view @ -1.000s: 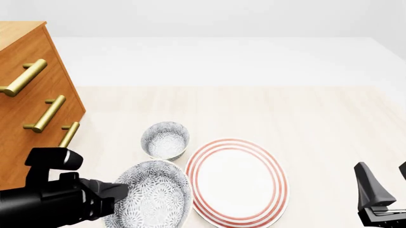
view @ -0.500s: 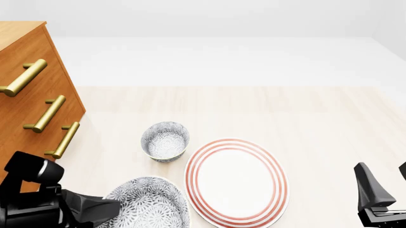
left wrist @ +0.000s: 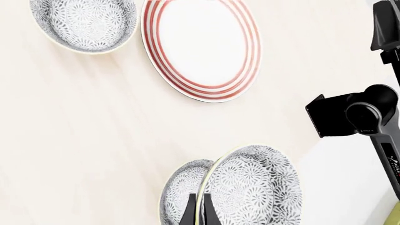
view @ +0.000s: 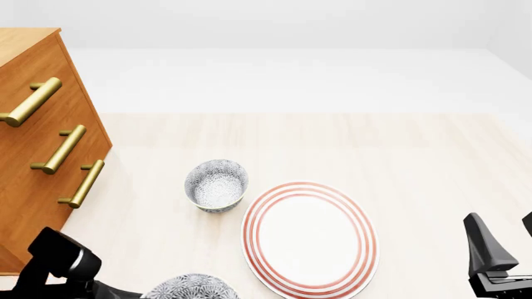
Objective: Stack the bowl in the middle on the bowl at the back.
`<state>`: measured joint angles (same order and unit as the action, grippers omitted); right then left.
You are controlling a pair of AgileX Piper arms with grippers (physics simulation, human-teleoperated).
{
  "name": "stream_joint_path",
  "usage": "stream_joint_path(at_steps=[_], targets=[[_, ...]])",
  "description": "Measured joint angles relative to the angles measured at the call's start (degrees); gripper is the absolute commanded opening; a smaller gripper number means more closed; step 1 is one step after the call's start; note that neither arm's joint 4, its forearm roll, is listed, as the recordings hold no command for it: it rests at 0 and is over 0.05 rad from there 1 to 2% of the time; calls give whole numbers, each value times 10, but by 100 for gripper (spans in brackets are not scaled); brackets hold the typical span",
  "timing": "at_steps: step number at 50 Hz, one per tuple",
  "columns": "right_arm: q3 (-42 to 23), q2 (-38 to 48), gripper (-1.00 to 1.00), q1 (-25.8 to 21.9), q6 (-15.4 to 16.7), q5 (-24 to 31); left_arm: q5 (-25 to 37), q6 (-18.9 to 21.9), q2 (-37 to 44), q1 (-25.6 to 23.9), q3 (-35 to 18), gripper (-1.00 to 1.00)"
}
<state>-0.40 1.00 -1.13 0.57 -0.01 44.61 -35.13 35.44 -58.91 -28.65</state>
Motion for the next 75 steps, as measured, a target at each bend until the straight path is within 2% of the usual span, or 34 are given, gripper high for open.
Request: stream_joint_path(at_steps=[17, 41, 42, 63, 75], targets=[[-1, -3, 100, 0, -1, 4, -33, 2, 12, -12, 53, -100], [-1, -5, 100, 0, -2, 6, -66, -3, 29, -23, 100, -100], [-1, -5, 100, 0, -2, 6, -67, -3, 30, -22, 101, 100], [-1, -5, 100, 0, -1, 5, -70, 6, 30, -15, 115, 100], [-1, -5, 100, 0, -1, 5, -40, 16, 11, -4, 97, 100]])
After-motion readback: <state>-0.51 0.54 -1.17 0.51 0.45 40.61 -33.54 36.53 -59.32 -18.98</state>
